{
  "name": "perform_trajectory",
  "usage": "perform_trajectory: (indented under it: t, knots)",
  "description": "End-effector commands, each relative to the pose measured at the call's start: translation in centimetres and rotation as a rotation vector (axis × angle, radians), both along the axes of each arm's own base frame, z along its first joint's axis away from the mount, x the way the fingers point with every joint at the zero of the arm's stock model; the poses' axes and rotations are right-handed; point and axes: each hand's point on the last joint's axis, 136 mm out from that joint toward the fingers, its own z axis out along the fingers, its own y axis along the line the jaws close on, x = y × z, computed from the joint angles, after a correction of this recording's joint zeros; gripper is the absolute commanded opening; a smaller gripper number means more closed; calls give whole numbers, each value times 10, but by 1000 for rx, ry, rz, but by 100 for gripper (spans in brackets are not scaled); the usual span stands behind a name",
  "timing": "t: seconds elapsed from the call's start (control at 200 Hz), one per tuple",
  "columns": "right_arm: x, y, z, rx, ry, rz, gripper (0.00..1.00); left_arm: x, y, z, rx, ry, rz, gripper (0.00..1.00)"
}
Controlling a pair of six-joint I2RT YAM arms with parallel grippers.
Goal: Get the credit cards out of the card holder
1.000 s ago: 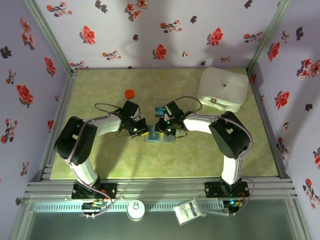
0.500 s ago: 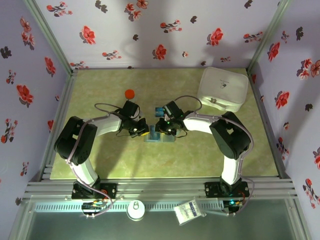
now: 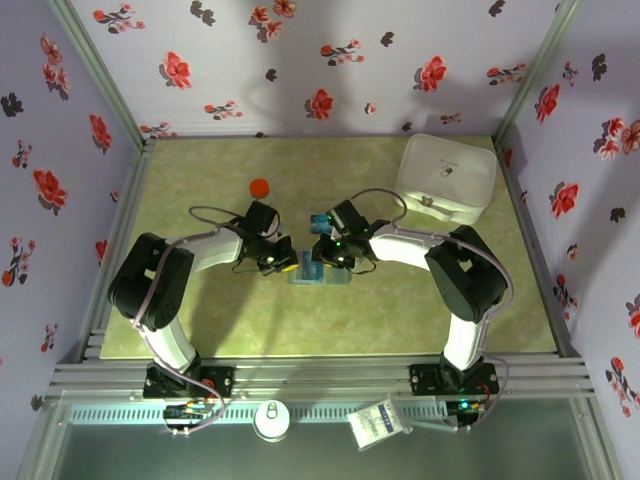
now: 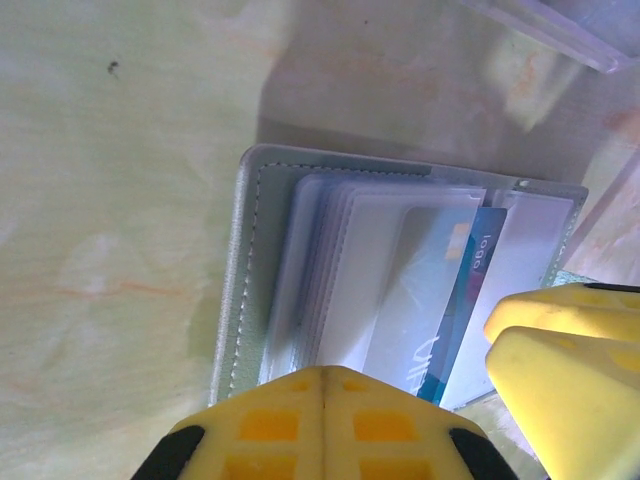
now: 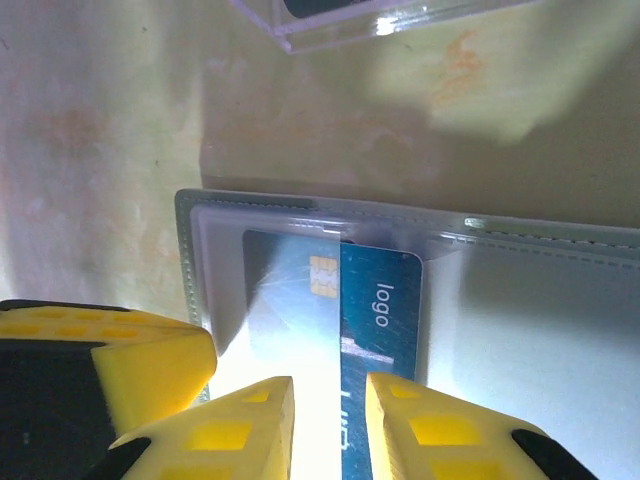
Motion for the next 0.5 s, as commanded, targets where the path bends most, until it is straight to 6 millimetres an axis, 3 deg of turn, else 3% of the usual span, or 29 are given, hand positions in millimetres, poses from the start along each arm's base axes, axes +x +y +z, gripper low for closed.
perform_trajectory:
  t: [0.0,0.205,0.495]
  knots:
    - [0,-4,8,-16,-39,6,27,5,-8,19,-21,-40,-23,1]
    - [-1,-11,4,-28,-32,-10,27,4,-18,19,-22,-37,-48,1]
    - [-4,-14,-5,-22,-5,-14,27,0,-17,0,3,-3,-58,0]
